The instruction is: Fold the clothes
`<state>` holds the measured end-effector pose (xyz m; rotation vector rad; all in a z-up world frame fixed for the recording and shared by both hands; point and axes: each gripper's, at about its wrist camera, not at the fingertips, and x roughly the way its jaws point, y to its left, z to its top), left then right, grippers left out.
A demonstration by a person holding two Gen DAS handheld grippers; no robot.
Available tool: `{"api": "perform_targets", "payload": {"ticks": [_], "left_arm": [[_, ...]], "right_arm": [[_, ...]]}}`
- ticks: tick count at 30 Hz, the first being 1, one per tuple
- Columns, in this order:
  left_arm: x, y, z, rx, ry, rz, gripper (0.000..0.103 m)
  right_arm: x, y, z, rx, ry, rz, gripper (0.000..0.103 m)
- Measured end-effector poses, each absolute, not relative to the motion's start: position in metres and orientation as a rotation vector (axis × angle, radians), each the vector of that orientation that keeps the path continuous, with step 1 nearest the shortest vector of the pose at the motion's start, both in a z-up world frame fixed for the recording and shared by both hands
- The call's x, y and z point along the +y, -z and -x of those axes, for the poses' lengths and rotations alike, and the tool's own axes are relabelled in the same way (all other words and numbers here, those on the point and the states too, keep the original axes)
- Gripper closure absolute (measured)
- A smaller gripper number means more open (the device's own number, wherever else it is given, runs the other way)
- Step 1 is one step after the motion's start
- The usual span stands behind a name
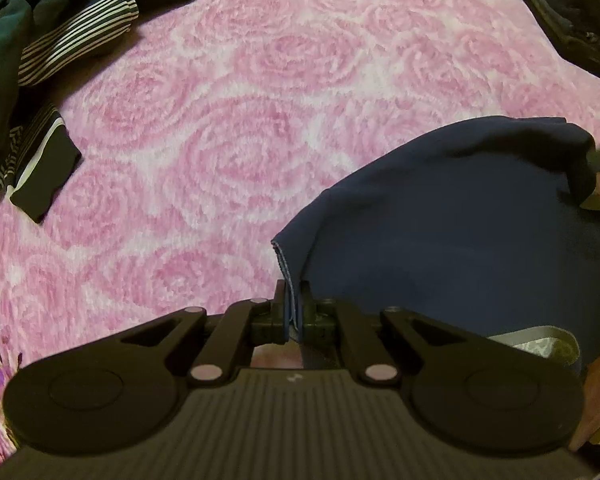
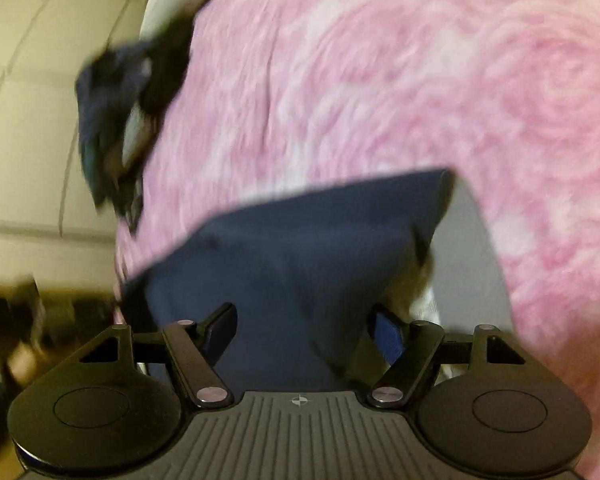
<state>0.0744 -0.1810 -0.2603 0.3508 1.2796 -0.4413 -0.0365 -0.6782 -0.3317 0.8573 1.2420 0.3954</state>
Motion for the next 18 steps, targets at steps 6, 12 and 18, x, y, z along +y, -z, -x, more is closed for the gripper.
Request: {"api": "perform_targets", "payload": {"ticks": [6, 12, 18], "left_arm": [[-0.184, 0.264, -0.078, 1.300, 0.424, -0.342, 0.101], [-0.187, 0.265, -0.081, 1.300, 0.423, -0.351, 0.101], [-0.189, 0.254, -0.095, 1.258, 0.433, -0.308, 0.102]], "right_arm": [[-0.694, 0.344, 0.037, 1.159, -0.314, -1.086, 0.028], [-0.696, 0.352, 0.007, 1.107, -0.383, -1.143, 0.071], [-0.713, 0.295, -0.017, 0.898, -0.416, -0.942, 0.103]]}}
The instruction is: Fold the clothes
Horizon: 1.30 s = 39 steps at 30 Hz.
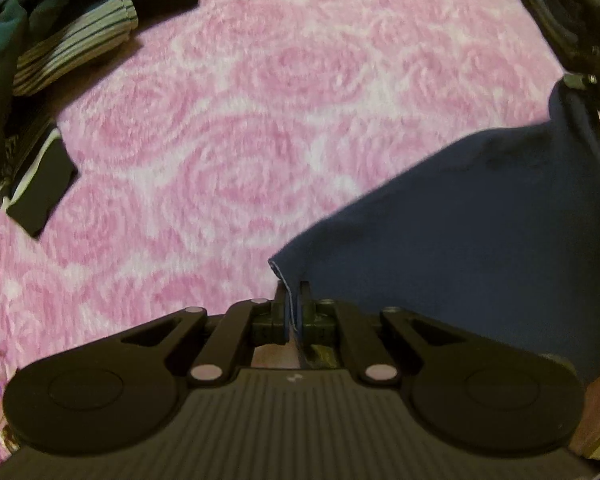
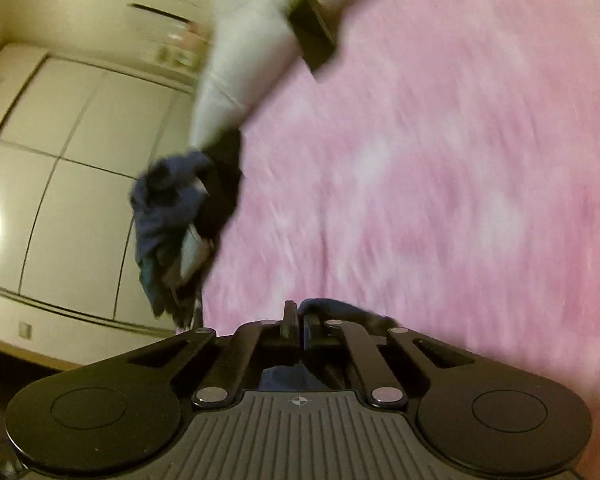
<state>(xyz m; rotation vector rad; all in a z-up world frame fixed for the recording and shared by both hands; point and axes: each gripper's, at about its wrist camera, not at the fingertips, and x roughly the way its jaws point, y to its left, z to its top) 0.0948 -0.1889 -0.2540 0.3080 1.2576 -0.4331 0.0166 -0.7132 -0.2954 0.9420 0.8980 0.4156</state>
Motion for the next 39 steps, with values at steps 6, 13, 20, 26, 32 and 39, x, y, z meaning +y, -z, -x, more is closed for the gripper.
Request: {"api": "perform_targets", "payload": {"ticks": [6, 13, 20, 26, 32, 39], "left_arm": [[-0.193, 0.238, -0.117, 1.177, 0.475, -0.315, 0.102], [-0.189, 0.255, -0.124, 1.260, 0.452, -0.320, 0.097], [-0.181, 0.264, -0.119, 1.300, 0.430, -0.267, 0.092], [-0.184, 0.282, -0.118, 1.313, 0.450, -0.298, 0.092], [-0.186, 0.294, -0.120, 1.324, 0.473, -0.320, 0.092], [-0.182, 0.297, -0.126, 1.325, 0.450, -0.271, 0.083]], "right_arm": [[-0.717, 0.259, -0.006, 0.810, -0.292, -0.715, 0.103], [-0.715, 0.304, 0.033, 1.008, -0.025, -0.661, 0.094], [-0.692, 0.297, 0.036, 1.012, -0.138, -0.497, 0.037], [-0.639, 0.300, -0.030, 0.996, -0.455, -0.064, 0.037], [-0.595, 0.340, -0.061, 1.123, -0.711, 0.353, 0.037], [-0.596, 0.338, -0.059, 1.184, -0.708, 0.386, 0.092]]}}
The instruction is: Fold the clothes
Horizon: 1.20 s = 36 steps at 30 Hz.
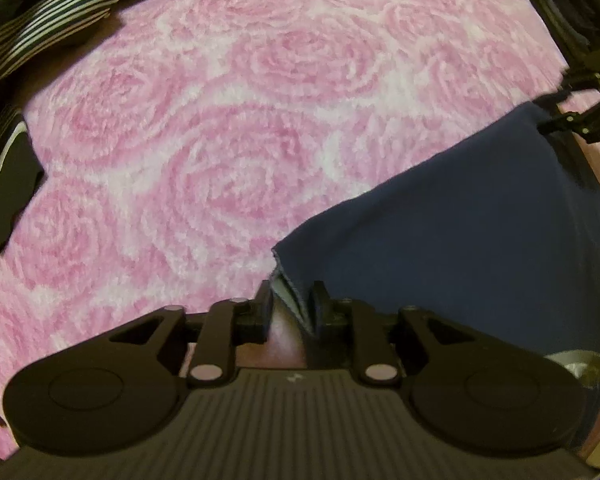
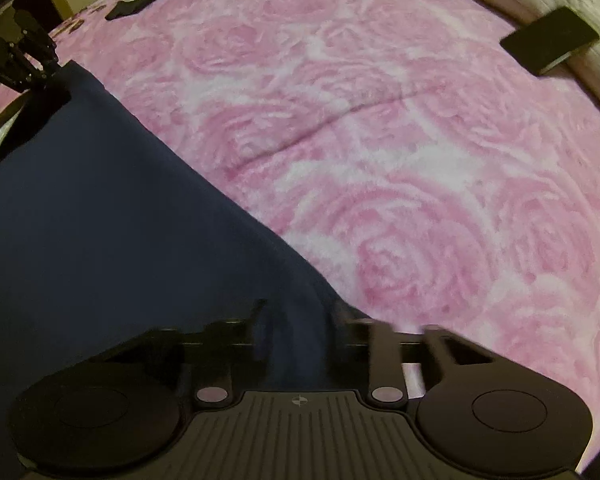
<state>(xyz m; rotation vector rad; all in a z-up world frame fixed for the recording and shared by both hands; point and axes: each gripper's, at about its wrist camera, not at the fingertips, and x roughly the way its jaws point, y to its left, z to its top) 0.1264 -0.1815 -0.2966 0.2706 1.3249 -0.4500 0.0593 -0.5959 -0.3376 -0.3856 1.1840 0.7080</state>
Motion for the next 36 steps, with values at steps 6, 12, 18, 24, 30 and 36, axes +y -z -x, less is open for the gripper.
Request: {"api": "perform_targets", "payload": {"ticks": [6, 12, 18, 24, 30, 36], "left_arm": [[-0.190, 0.272, -0.114, 1.209, 0.509, -0.308, 0.102], [-0.195, 0.186, -0.077, 0.955, 0.597, -0.315, 0.102], [-0.187, 0.097, -0.020, 0.678, 0.737, -0.269, 0.102], [-0.155, 0.021, 0.061, 0.415, 0.901, -0.239, 0.102], [-0.103, -0.056, 0.133, 0.228, 0.998, -0.226, 0.102], [-0.084, -0.126, 0.154, 0.201, 1.079, -0.236, 0.102]], "right_arm": [[-0.596, 0.315, -0.038, 1.131, -0.611, 0.382, 0.102], [-0.586, 0.237, 0.033, 0.895, -0.419, 0.530, 0.102], [-0.566, 0.121, 0.147, 0.604, -0.036, 0.577, 0.102], [-0.492, 0.029, 0.285, 0.347, 0.348, 0.572, 0.102], [-0.409, -0.039, 0.398, 0.227, 0.562, 0.531, 0.102], [-0.366, -0.104, 0.464, 0.179, 0.632, 0.527, 0.102]]}}
